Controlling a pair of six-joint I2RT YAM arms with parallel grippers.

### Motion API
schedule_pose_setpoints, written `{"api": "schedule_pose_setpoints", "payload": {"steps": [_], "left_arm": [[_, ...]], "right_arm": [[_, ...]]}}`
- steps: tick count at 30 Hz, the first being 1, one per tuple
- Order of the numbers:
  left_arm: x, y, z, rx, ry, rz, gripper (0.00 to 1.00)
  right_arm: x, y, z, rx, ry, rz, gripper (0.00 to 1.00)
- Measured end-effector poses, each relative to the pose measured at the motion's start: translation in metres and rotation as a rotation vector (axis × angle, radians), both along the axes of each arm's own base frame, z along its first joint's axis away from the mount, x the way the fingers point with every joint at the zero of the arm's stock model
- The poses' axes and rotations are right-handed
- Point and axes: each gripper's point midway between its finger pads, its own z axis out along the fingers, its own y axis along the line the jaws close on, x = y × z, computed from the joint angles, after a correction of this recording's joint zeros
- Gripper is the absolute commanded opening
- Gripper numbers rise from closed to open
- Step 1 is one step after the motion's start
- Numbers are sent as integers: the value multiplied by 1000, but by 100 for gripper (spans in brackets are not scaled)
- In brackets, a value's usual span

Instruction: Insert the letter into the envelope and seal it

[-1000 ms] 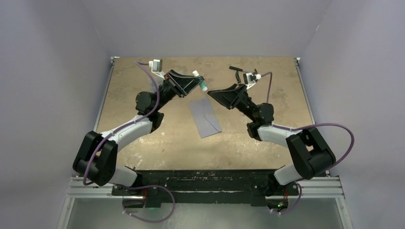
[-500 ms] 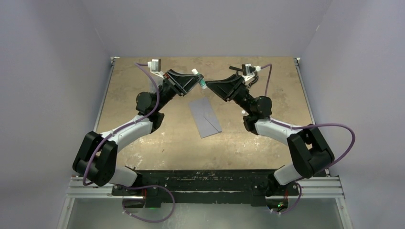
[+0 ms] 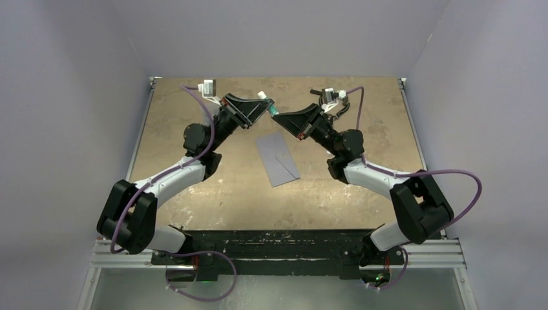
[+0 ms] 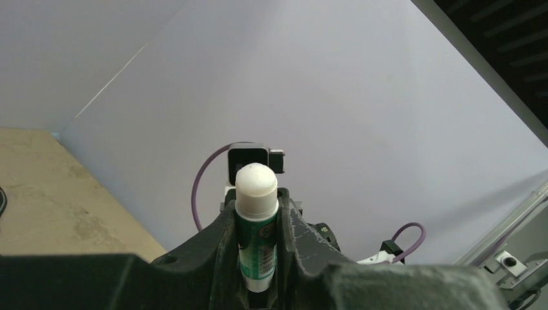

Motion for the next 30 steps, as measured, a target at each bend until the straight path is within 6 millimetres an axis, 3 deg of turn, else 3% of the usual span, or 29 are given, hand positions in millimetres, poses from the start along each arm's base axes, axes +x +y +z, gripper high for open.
{"api": "schedule_pose_setpoints", "payload": {"steps": [7, 12, 17, 20, 23, 24, 27, 30], "left_arm": [[18, 2, -19, 67, 126, 69, 0], [44, 2, -42, 226, 290, 168, 0], [57, 3, -68, 361, 429, 208, 0], [60, 2, -76, 405, 466, 211, 0], [60, 2, -80, 433, 475, 209, 0], [59, 1, -81, 439, 474, 206, 0], [54, -1, -82, 454, 451, 185, 0], [46, -3, -70, 455, 382, 153, 0]], "right_arm": [[16, 3, -17, -168, -90, -126, 0], [47, -1, -40, -434, -268, -358, 0], [66, -6, -61, -714, -511, -512, 5], [73, -11, -69, -855, -658, -581, 19], [75, -13, -74, -947, -734, -623, 62], [76, -15, -74, -971, -730, -628, 69], [82, -24, -68, -1003, -640, -604, 87], [70, -29, -47, -896, -494, -564, 90]]}}
